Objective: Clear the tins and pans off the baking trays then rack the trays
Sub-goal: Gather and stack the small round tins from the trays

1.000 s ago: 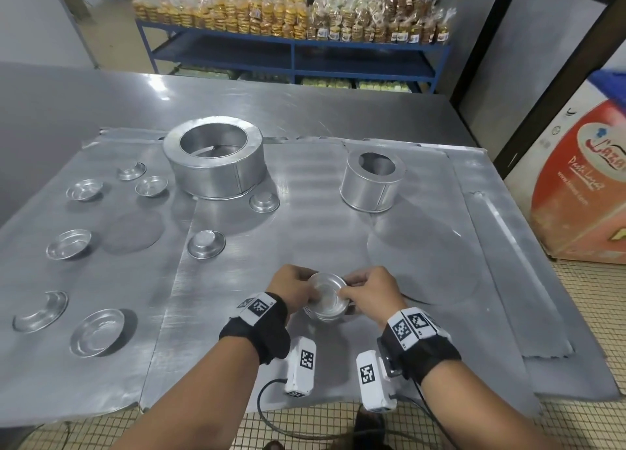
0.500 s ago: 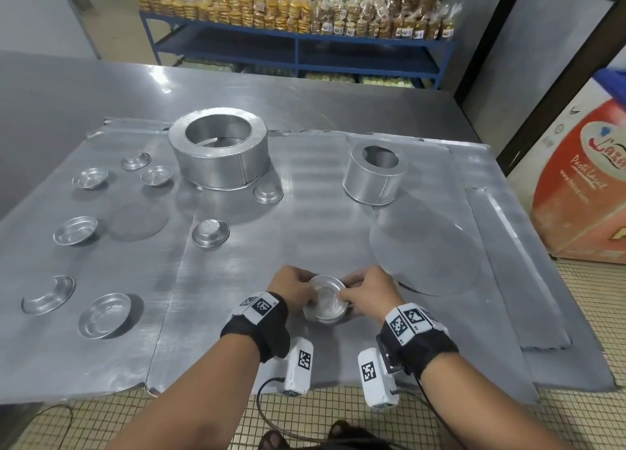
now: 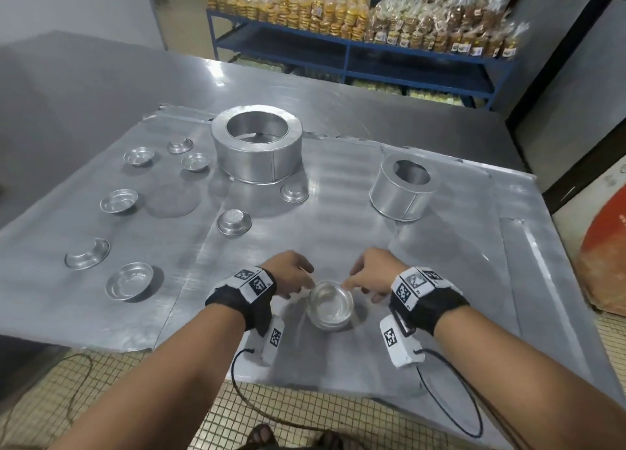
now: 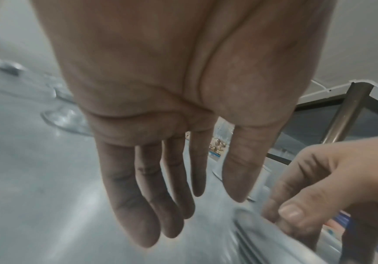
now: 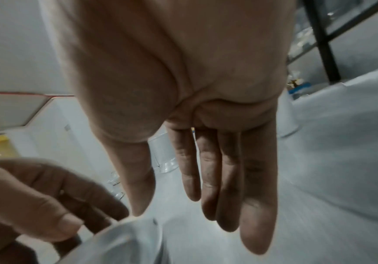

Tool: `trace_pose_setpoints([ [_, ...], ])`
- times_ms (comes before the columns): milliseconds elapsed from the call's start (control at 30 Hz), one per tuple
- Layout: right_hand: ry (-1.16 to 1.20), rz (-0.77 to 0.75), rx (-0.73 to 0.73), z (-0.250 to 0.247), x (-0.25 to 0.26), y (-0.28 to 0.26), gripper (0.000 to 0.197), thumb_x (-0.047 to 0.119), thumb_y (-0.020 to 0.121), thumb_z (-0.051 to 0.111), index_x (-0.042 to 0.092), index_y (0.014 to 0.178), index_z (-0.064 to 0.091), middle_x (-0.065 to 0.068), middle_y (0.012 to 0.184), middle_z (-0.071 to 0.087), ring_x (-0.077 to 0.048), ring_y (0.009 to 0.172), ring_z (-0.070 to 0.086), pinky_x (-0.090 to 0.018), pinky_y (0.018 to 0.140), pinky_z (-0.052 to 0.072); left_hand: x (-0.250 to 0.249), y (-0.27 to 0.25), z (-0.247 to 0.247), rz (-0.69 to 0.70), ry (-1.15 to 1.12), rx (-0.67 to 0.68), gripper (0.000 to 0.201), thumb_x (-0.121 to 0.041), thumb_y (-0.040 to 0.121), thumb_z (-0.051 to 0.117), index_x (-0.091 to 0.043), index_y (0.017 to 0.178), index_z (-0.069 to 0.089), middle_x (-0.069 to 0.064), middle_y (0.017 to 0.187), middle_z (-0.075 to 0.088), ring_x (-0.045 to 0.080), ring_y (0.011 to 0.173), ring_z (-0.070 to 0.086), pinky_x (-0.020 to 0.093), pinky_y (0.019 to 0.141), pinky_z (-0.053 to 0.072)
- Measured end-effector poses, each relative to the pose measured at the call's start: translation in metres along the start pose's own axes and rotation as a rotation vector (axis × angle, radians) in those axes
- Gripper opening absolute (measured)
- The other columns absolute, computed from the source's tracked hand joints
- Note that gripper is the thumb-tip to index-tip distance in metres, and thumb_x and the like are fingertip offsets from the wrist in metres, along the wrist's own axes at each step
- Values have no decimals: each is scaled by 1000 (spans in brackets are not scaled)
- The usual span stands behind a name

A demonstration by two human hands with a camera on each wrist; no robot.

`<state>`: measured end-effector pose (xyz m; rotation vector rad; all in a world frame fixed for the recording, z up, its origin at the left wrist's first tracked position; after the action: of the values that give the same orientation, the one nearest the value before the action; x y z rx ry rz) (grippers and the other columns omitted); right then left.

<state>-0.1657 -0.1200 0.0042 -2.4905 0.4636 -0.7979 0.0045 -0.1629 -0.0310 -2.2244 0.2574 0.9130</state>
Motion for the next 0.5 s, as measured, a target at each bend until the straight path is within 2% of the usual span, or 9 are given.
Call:
trace_pose_setpoints([
  [67, -67, -35, -3, -14, 20, 9, 33, 29, 74, 84, 6, 94, 72, -17, 91, 74, -30, 73, 72, -47, 69, 63, 6, -4, -25, 5, 49, -77, 37, -14, 85, 69, -11, 121, 65, 13, 107, 72, 23, 79, 66, 30, 66, 56],
  [167, -203, -117, 6, -24, 62, 20, 33, 30, 77, 81, 3, 95, 74, -17, 90, 75, -27, 79, 73, -42, 75, 62, 25, -14, -66, -25, 183, -193, 38, -19, 85, 70, -15, 123, 66, 5, 116, 70, 23, 104, 65, 28, 85, 52],
  [200, -242, -143, 2, -26, 78, 23, 33, 29, 78, 80, 2, 95, 75, -17, 88, 75, -26, 76, 73, -40, 75, 62, 33, -19, -79, -42, 224, -227, 39, -20, 86, 69, -16, 125, 65, 2, 119, 69, 21, 110, 63, 26, 90, 49],
  [267, -298, -189, -13, -28, 112, 31, 33, 28, 78, 80, 0, 95, 74, -14, 78, 74, -23, 61, 66, -35, 67, 60, 54, -27, -105, -87, 264, -290, 41, -21, 86, 69, -18, 127, 64, 0, 122, 67, 19, 116, 59, 24, 93, 44],
  [333, -342, -225, -29, -24, 145, 42, 34, 27, 78, 82, 0, 96, 72, -7, 67, 66, -22, 56, 62, -31, 59, 57, 79, -35, -130, -140, 293, -348, 43, -21, 84, 71, -18, 126, 65, 2, 124, 66, 21, 117, 58, 24, 94, 44],
  [367, -371, -245, -36, -20, 162, 47, 34, 26, 77, 82, 1, 98, 70, -4, 65, 62, -23, 60, 63, -32, 62, 57, 93, -38, -141, -171, 316, -373, 43, -22, 83, 71, -18, 126, 64, 2, 124, 65, 22, 118, 58, 25, 94, 44],
  [433, -435, -280, -39, -8, 193, 59, 36, 28, 77, 82, 4, 101, 70, -1, 65, 58, -25, 72, 62, -35, 74, 59, 121, -45, -159, -235, 373, -406, 47, -24, 82, 71, -21, 128, 62, 2, 127, 63, 24, 119, 56, 28, 96, 46],
  [500, -490, -314, -52, 4, 220, 70, 40, 33, 75, 82, 6, 102, 71, -2, 70, 61, -25, 77, 62, -36, 82, 59, 144, -52, -174, -302, 457, -423, 53, -30, 81, 71, -26, 132, 58, 3, 130, 59, 28, 122, 53, 35, 99, 46],
])
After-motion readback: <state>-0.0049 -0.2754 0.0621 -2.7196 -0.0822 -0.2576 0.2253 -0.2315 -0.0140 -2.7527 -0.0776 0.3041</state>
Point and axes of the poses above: each hand's wrist, its own y-axis towards the middle knuckle, its own z-axis out of the palm, x = y × z, the point moved 9 cm from there along y, towards the middle knuckle
